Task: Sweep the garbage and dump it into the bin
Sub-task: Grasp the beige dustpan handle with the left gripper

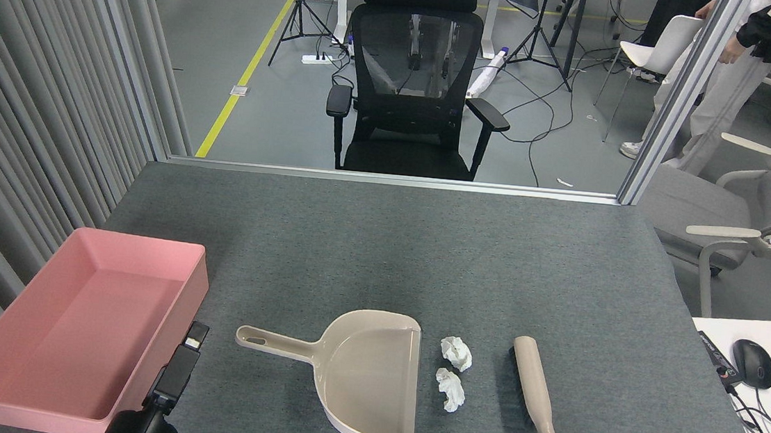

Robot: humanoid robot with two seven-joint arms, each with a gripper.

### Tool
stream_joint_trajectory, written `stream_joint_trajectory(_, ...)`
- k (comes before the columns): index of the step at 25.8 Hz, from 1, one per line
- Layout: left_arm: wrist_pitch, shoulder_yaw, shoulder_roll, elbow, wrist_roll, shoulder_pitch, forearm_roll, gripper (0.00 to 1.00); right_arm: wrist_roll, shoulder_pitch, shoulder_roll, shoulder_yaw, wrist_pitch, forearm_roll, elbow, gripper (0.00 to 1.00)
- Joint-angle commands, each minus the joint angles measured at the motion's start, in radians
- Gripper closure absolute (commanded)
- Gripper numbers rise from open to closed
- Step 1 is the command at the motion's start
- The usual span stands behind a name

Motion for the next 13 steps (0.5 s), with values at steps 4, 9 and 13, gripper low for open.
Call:
stream_joint_trajectory(4, 0.000, 0.000, 0.000, 0.010, -0.001, 0.000, 0.002, 0.00, -0.032, 0.001, 0.001, 0.000, -0.013, 0.000, 0.000, 0.95)
stream_joint_trajectory(9, 0.002, -0.031, 0.000, 0.038, 0.000, 0.000, 0.002, 0.00, -0.041, 0.003, 0.005, -0.002, -0.015, 0.000, -0.001, 0.96)
stream_joint_trajectory(13, 0.002, -0.051, -0.006, 0.096, 0.003, -0.011, 0.000, 0.00, -0.046, 0.011, 0.011, 0.000, -0.027, 0.000, -0.003, 0.96)
